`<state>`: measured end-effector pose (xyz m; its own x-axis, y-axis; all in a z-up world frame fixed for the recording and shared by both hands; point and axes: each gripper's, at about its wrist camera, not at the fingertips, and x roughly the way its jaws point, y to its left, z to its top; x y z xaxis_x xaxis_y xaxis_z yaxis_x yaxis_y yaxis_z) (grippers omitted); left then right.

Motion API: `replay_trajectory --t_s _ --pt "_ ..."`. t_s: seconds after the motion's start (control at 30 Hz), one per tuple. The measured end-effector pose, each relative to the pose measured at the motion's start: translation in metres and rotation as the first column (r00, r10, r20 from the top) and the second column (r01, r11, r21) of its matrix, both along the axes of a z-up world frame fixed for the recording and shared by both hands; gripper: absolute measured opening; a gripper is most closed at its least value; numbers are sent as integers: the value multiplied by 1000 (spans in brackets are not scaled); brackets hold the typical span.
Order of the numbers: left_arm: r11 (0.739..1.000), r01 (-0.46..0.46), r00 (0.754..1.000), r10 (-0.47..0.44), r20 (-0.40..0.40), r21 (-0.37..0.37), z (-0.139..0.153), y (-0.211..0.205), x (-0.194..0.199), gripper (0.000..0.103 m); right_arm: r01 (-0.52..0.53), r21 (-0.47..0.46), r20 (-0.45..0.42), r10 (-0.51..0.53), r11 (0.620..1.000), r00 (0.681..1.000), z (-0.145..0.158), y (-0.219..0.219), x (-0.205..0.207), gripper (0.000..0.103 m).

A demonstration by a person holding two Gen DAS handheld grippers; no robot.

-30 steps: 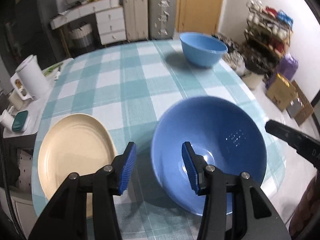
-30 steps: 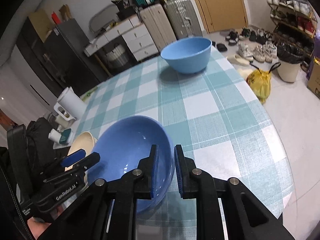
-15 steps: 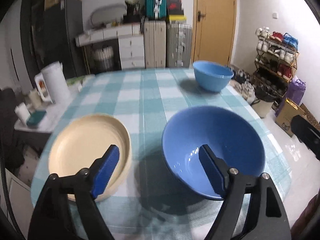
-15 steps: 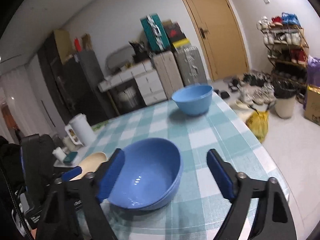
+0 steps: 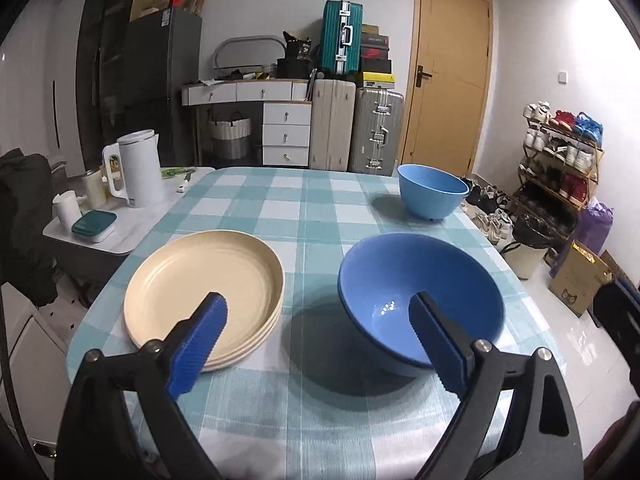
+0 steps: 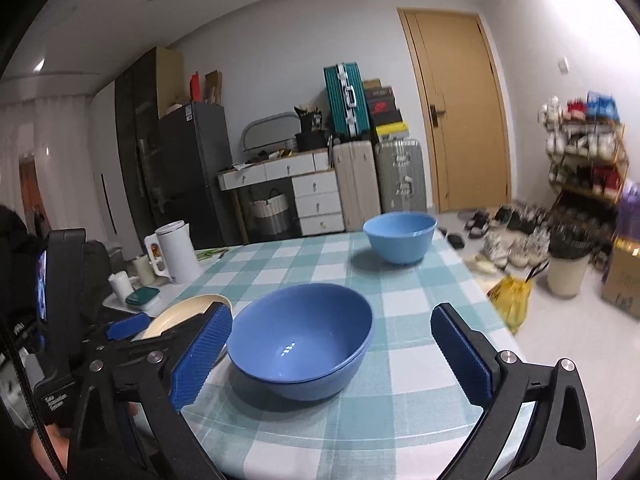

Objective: Organize plates and bowls

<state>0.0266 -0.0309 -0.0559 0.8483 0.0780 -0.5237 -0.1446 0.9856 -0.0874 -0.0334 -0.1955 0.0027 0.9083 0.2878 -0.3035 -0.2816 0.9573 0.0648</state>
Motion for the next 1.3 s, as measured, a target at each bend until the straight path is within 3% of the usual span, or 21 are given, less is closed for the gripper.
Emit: replay_trajectory --t_s 0.1,0.4,0.53,0.87,1.3 --pt "999 31 999 -31 18 13 2 -6 -8 94 -2 -36 23 3 999 1000 4 12 -7 102" --pt "999 28 999 -26 36 -41 17 7 -34 99 -39 34 -53 41 999 998 1 16 -25 102" --pt "996 31 1000 -30 4 -81 15 10 -41 99 -38 -33 -35 37 999 999 2 25 -41 102" --pt "997 45 998 -42 49 -57 23 4 -58 100 -35 -30 -2 35 999 999 7 26 -67 102" --pt "997 53 998 -53 17 -48 16 -1 -57 100 -23 -17 -33 22 1000 999 3 20 -64 102"
